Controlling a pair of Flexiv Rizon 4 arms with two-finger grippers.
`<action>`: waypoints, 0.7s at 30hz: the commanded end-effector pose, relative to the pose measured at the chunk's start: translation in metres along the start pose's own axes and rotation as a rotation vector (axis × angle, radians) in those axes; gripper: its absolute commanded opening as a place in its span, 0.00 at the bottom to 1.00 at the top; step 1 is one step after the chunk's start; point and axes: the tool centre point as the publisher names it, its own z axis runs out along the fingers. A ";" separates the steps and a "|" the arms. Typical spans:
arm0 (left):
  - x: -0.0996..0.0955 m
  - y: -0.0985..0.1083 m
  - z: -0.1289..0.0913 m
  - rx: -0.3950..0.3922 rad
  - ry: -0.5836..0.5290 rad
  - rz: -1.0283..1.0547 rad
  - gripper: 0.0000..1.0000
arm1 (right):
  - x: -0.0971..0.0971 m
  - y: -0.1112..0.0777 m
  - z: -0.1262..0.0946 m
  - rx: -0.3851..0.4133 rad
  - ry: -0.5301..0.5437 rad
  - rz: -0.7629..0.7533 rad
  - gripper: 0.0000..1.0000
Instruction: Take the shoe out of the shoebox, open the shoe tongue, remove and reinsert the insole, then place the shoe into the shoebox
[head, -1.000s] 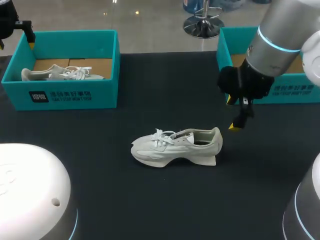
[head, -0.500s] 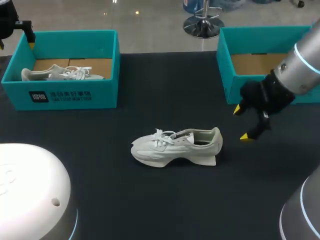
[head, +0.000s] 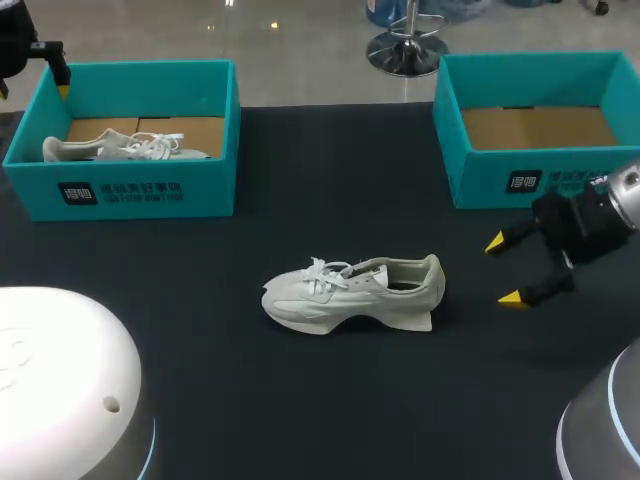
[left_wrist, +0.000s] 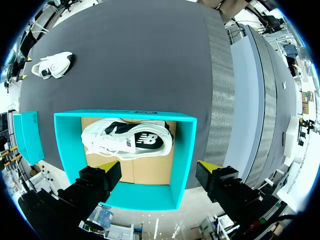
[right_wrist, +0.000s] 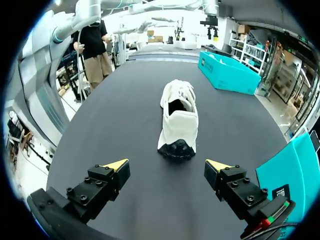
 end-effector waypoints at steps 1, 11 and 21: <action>0.000 -0.001 0.000 -0.002 0.002 0.000 1.00 | -0.009 0.001 0.005 0.020 0.016 0.009 1.00; 0.000 -0.001 0.000 -0.002 0.002 0.000 1.00 | -0.009 0.001 0.005 0.020 0.016 0.009 1.00; 0.000 -0.001 0.000 -0.002 0.002 0.000 1.00 | -0.012 -0.020 0.019 -0.230 -0.011 -0.083 1.00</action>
